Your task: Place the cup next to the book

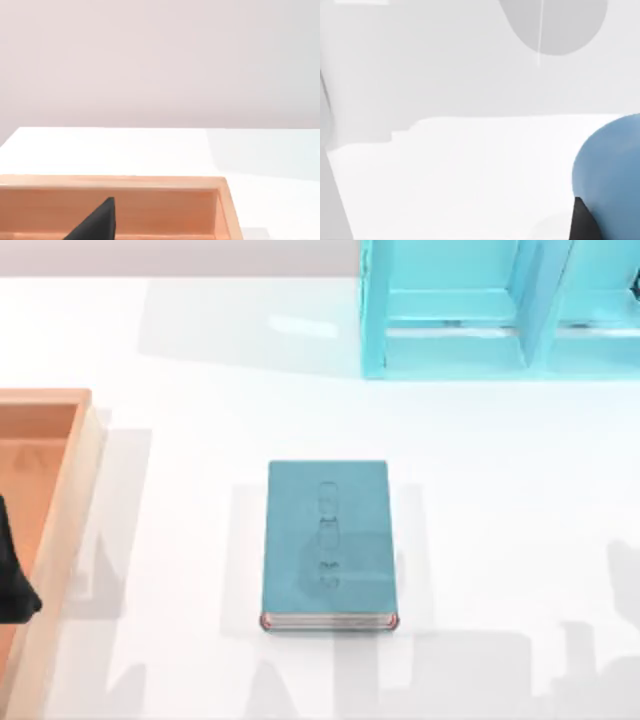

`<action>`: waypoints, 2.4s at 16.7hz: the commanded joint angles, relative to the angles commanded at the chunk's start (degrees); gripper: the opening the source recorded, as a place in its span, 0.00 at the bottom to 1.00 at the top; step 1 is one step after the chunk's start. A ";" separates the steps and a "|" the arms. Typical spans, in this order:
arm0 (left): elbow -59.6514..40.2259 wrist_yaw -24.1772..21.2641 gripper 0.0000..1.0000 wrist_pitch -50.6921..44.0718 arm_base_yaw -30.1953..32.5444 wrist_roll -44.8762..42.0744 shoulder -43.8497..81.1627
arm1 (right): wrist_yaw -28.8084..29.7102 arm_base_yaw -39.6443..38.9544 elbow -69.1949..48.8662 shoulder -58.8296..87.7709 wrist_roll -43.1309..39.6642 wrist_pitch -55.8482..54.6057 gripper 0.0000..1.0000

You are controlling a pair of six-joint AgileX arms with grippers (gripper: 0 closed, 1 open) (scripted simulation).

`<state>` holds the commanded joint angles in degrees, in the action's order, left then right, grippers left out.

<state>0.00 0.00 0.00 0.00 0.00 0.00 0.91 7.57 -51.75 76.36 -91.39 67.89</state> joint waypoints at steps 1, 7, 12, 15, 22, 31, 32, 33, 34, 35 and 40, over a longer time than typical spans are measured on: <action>0.00 0.00 1.00 0.00 0.00 0.00 0.00 | 0.13 -3.16 -2.52 2.16 5.28 1.00 0.00; 0.00 0.00 1.00 0.00 0.00 0.00 0.00 | 0.46 -22.99 -18.19 15.95 47.15 7.07 0.00; 0.00 0.00 1.00 0.00 0.00 0.00 0.00 | 0.24 -37.03 -30.85 26.24 86.69 10.99 0.00; 0.00 0.00 1.00 0.00 0.00 0.00 0.00 | 0.16 -43.14 -37.22 30.64 106.80 12.07 0.00; 0.00 0.00 1.00 0.00 0.00 0.00 0.00 | 0.57 -50.08 -45.64 34.76 133.08 11.51 0.00; 0.00 0.00 1.00 0.00 0.00 0.00 0.00 | 0.57 -50.15 -45.08 34.72 135.18 10.28 0.00; 0.00 0.00 1.00 0.00 0.00 0.00 0.00 | 0.59 -50.08 -43.69 34.75 135.07 8.95 0.00; 0.00 0.00 1.00 0.00 0.00 0.00 0.00 | 0.61 -50.00 -41.82 34.78 134.90 7.20 0.00; 0.00 0.00 1.00 0.00 0.00 0.00 0.00 | 0.61 -49.92 -39.62 34.79 134.71 5.02 0.00; 0.00 0.00 1.00 0.00 0.00 0.00 0.00 | 0.59 -49.84 -37.27 34.82 134.55 2.56 0.00; 0.00 0.00 1.00 0.00 0.00 0.00 0.00 | 0.72 -49.51 -31.51 34.81 134.22 -3.44 0.00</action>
<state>0.00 0.00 0.00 0.00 0.00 0.00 1.62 -41.93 -83.26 111.17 42.83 64.44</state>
